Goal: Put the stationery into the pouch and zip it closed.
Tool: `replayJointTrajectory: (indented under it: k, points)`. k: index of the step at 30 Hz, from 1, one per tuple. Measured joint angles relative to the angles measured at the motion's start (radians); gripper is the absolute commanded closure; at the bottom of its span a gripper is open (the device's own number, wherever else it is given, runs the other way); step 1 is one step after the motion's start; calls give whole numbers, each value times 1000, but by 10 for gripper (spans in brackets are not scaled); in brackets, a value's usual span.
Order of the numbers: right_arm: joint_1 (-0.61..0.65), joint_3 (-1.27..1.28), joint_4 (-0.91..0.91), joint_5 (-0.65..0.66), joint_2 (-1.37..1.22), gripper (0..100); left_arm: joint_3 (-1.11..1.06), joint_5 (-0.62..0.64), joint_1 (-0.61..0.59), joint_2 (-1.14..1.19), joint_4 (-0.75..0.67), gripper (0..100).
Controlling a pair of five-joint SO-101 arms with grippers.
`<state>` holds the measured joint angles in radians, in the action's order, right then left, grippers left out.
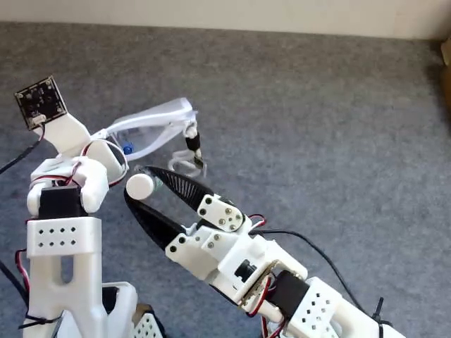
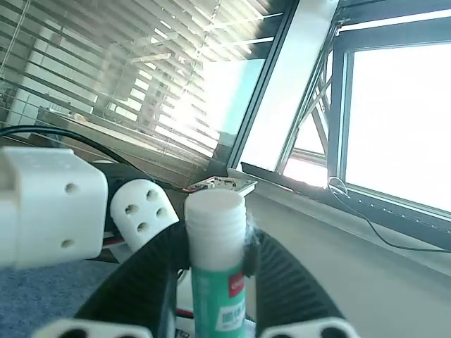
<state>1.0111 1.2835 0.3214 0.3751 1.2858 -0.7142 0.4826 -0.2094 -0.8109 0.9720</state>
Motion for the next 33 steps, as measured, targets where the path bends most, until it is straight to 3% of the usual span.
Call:
replayJointTrajectory:
  k: [7,17,33]
  points:
    - [0,-2,0,0,-15,994,0,0,0,0,0,989]
    - [-57,-153,15,0,-276,994,0,0,0,0,0,989]
    - [-167,-167,433,-3,-667,994,0,0,5,0,0,989]
